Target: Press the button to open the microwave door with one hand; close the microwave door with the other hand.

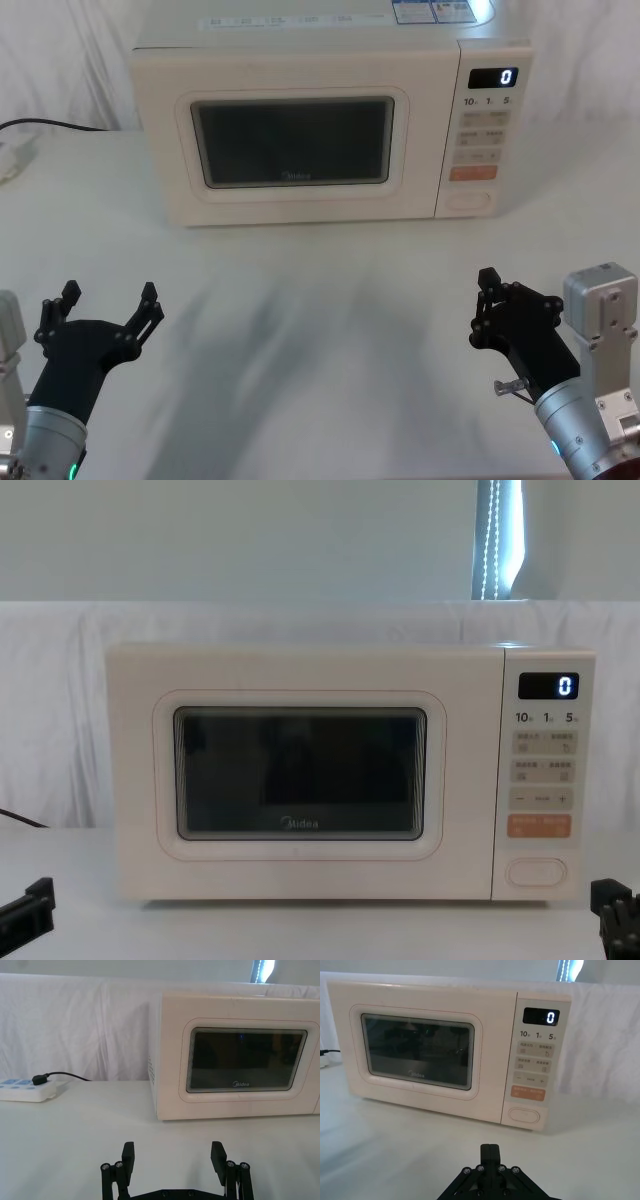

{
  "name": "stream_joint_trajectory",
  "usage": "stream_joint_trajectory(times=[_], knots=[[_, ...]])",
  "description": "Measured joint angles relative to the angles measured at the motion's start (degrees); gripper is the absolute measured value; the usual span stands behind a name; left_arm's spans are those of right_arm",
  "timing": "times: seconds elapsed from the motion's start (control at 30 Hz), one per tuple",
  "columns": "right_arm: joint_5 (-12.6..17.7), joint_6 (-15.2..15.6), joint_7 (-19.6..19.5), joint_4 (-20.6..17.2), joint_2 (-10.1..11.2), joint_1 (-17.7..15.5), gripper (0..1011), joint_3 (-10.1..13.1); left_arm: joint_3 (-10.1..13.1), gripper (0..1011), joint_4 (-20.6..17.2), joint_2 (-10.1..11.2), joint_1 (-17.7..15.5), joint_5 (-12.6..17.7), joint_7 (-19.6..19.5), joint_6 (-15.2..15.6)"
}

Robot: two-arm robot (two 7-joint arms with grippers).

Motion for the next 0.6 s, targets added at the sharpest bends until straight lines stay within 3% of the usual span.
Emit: stream_joint_trajectory(times=[0.6], knots=[[0.00,0.05,0.16,0.34,-0.27,0.21,0,0.18,0.00,1001,0.00,0.00,0.00,0.00,0.00,0.00]])
